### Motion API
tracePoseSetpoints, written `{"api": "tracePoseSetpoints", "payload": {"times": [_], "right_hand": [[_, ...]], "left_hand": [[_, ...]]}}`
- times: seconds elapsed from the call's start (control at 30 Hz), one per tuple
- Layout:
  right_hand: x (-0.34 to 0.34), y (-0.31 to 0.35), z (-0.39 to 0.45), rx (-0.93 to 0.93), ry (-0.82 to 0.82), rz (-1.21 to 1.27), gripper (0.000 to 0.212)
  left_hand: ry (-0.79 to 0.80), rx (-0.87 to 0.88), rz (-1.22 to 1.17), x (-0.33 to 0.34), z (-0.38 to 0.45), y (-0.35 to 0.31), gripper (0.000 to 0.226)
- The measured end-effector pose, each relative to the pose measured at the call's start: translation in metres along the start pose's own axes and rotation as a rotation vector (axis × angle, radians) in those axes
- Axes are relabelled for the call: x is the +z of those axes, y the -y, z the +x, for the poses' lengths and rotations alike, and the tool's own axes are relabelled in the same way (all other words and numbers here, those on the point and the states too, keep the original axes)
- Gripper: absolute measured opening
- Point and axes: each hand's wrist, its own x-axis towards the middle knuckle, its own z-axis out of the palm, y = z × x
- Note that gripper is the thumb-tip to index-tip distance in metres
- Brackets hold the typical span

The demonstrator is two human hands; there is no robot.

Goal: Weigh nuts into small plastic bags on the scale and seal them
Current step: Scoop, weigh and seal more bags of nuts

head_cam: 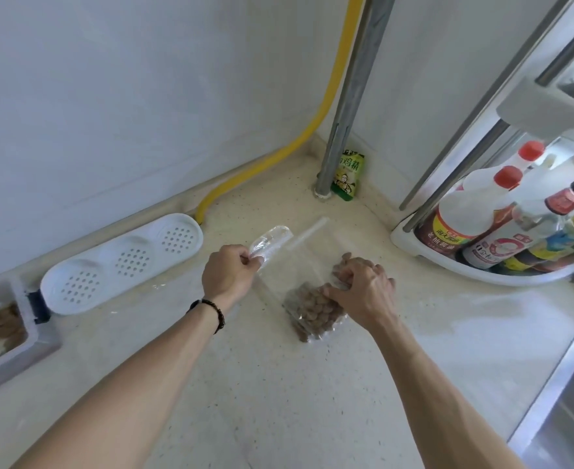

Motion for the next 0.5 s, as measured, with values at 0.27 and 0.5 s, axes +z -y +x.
{"api": "tracePoseSetpoints", "payload": {"times": [0.27,0.5], "right_hand": [[0.012,0.054,-0.015,-0.101,0.020,0.087,0.052],[0.074,0.139,-0.035,-0.278,0.187,0.155,0.060]], "left_hand": [[-0.020,0.064,0.079,-0.039,-0.025,0.028,0.055],[0.045,0.086,0.469,-0.098,-0.056,0.103,0.074]]}}
